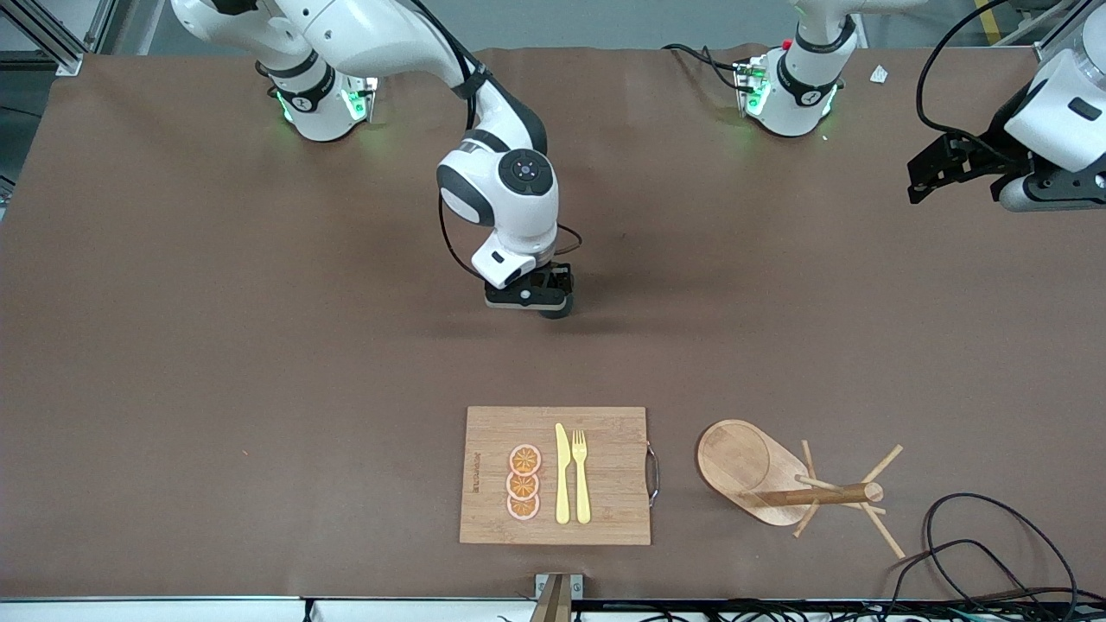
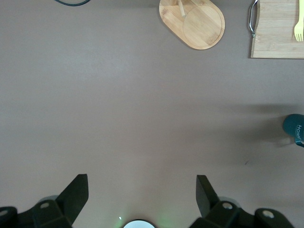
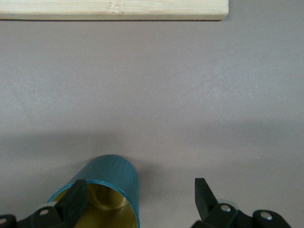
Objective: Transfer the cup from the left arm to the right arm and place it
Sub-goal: 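Close the right gripper on the teal mug rim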
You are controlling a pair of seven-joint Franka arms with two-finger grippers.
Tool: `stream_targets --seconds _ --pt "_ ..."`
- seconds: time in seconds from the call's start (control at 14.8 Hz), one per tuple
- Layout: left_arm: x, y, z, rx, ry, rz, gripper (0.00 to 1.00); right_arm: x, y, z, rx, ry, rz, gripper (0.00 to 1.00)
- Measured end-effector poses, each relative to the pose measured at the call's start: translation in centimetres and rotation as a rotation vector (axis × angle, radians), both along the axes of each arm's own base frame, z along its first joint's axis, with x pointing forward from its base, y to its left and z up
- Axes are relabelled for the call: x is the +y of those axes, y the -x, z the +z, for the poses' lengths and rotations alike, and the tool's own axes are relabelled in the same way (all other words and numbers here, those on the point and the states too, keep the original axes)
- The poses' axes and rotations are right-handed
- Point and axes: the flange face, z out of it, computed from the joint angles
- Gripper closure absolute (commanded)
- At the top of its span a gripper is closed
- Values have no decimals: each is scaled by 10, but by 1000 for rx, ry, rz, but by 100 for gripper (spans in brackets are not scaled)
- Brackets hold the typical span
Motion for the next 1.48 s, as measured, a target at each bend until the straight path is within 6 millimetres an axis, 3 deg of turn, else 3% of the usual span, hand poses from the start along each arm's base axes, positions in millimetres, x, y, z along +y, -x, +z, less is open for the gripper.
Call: stream_targets --seconds 0.94,1.48 --pt "1 0 -1 8 -1 3 0 -4 4 -9 -8 11 68 0" --pt "5 0 -1 8 -1 11 0 -4 10 1 4 30 74 0"
